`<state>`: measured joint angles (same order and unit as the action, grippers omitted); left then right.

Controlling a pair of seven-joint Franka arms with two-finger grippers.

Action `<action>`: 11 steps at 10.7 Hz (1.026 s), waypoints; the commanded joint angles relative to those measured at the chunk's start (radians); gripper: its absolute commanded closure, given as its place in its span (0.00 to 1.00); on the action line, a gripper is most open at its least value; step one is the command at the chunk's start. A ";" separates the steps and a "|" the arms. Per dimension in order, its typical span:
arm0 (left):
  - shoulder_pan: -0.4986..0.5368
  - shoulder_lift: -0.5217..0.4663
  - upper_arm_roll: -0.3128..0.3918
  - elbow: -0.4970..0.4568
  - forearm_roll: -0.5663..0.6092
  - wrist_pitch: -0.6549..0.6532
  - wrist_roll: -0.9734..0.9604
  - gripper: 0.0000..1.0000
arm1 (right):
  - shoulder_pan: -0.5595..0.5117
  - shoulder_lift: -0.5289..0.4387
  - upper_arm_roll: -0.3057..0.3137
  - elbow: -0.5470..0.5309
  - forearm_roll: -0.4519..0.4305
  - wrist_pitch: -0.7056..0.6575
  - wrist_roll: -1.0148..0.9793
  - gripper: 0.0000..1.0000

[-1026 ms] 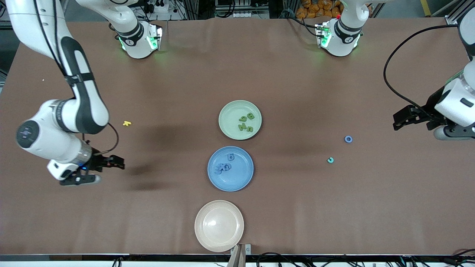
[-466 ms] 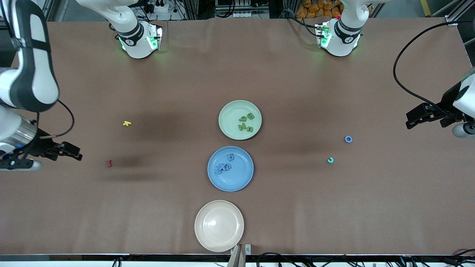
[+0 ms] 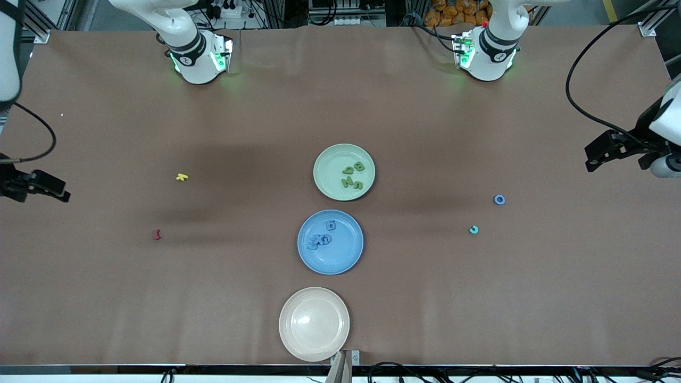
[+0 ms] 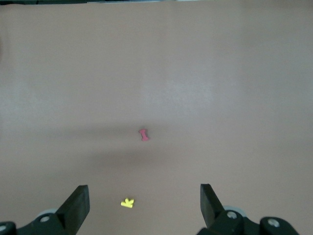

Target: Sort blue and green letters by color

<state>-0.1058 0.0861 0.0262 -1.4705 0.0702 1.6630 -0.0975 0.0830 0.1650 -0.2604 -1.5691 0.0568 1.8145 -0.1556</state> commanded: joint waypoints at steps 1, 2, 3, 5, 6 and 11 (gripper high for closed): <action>-0.012 -0.034 0.015 -0.013 -0.001 -0.032 0.007 0.00 | 0.026 -0.045 0.001 0.108 -0.031 -0.160 0.096 0.00; -0.011 -0.037 0.012 -0.008 -0.012 -0.061 0.007 0.00 | 0.032 -0.050 0.004 0.141 -0.022 -0.191 0.097 0.00; -0.008 -0.048 0.012 -0.005 -0.013 -0.069 0.008 0.00 | 0.046 -0.062 0.003 0.158 -0.020 -0.208 0.100 0.00; -0.002 -0.049 0.006 -0.007 -0.018 -0.069 0.002 0.00 | 0.055 -0.093 0.004 0.164 -0.017 -0.266 0.110 0.00; 0.015 -0.052 -0.003 -0.007 -0.044 -0.068 -0.001 0.00 | 0.057 -0.096 0.003 0.182 -0.009 -0.311 0.110 0.00; 0.021 -0.055 -0.014 -0.016 -0.046 -0.069 -0.002 0.00 | 0.078 -0.087 0.004 0.127 -0.012 -0.247 0.108 0.00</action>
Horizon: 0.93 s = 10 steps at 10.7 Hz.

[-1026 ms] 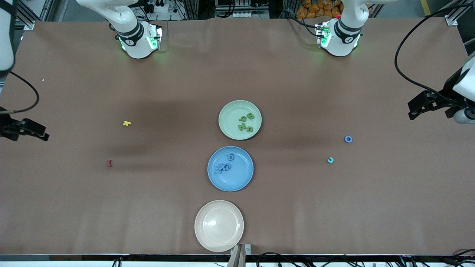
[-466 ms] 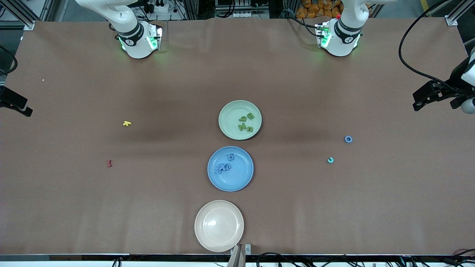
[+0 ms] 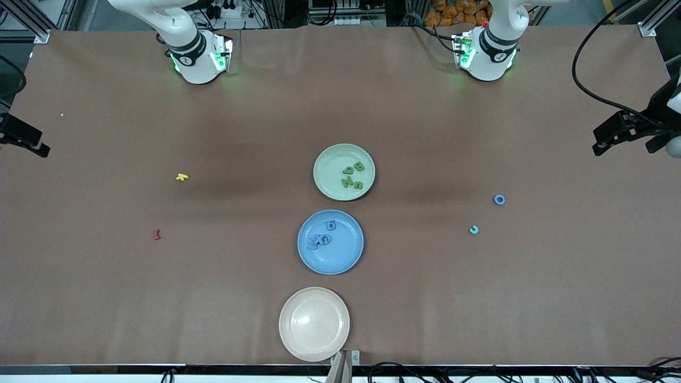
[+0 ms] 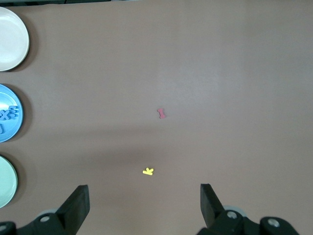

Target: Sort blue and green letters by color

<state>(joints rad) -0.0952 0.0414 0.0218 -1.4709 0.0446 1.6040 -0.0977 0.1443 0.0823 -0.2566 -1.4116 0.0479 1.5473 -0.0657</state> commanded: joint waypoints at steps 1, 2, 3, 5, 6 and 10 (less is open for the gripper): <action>0.006 -0.006 -0.010 -0.016 -0.020 -0.010 -0.002 0.00 | 0.017 -0.004 0.002 -0.030 -0.006 0.010 0.020 0.00; -0.003 0.002 -0.013 -0.016 -0.022 -0.010 0.004 0.00 | 0.017 -0.004 0.000 -0.030 -0.014 -0.001 0.021 0.00; -0.003 0.003 -0.013 -0.020 -0.029 -0.012 0.007 0.00 | 0.018 -0.004 0.000 -0.030 -0.014 -0.009 0.050 0.00; 0.002 0.006 -0.022 -0.017 -0.031 -0.021 0.021 0.00 | 0.017 -0.004 0.004 -0.027 -0.014 -0.010 0.060 0.00; -0.001 0.008 -0.022 -0.008 -0.026 -0.021 0.019 0.00 | 0.005 -0.004 0.019 -0.027 -0.014 -0.007 0.060 0.00; -0.005 0.011 -0.023 -0.006 -0.026 -0.021 0.035 0.00 | -0.041 -0.004 0.069 -0.024 -0.014 -0.001 0.060 0.00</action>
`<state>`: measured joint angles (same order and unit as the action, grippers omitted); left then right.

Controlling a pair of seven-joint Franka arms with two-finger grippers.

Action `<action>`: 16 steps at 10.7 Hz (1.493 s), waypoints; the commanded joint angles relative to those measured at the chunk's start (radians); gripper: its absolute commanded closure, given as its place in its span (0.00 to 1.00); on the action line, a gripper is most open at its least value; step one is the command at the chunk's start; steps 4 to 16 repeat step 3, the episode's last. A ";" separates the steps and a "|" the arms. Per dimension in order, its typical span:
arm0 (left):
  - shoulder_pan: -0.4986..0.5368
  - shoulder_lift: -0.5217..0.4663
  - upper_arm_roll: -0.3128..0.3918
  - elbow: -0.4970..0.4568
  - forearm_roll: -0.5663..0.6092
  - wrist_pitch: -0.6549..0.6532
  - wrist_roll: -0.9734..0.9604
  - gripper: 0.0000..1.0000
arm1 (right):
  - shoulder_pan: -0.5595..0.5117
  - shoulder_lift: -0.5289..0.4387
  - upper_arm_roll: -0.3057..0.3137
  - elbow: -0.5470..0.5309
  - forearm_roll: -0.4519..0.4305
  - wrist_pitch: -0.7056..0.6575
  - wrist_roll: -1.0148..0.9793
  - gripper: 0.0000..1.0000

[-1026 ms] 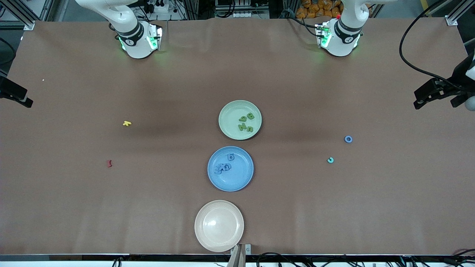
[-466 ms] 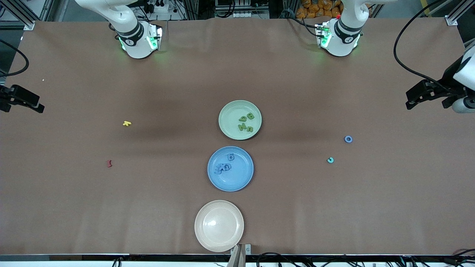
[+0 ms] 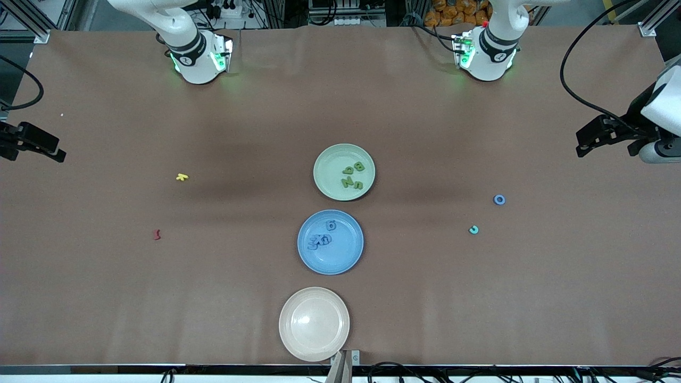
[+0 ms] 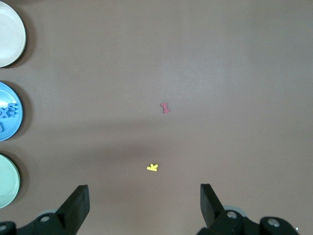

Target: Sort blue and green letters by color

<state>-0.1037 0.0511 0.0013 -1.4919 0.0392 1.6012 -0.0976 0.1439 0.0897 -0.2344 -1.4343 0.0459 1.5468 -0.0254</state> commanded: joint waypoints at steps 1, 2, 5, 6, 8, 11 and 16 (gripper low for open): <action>0.004 0.001 -0.003 0.015 -0.022 -0.018 0.035 0.00 | -0.053 -0.012 0.061 -0.002 -0.012 -0.001 0.019 0.00; 0.006 0.001 -0.001 0.015 -0.021 -0.020 0.035 0.00 | -0.069 -0.012 0.073 0.000 -0.012 -0.002 0.019 0.00; 0.007 0.000 -0.001 0.015 -0.021 -0.021 0.035 0.00 | -0.084 -0.012 0.093 0.000 -0.014 -0.002 0.019 0.00; 0.007 0.000 -0.001 0.015 -0.021 -0.021 0.035 0.00 | -0.084 -0.012 0.093 0.000 -0.014 -0.002 0.019 0.00; 0.007 0.000 -0.001 0.015 -0.021 -0.021 0.035 0.00 | -0.084 -0.012 0.093 0.000 -0.014 -0.002 0.019 0.00; 0.007 0.000 -0.001 0.015 -0.021 -0.021 0.035 0.00 | -0.084 -0.012 0.093 0.000 -0.014 -0.002 0.019 0.00; 0.007 0.000 -0.001 0.015 -0.021 -0.021 0.035 0.00 | -0.084 -0.012 0.093 0.000 -0.014 -0.002 0.019 0.00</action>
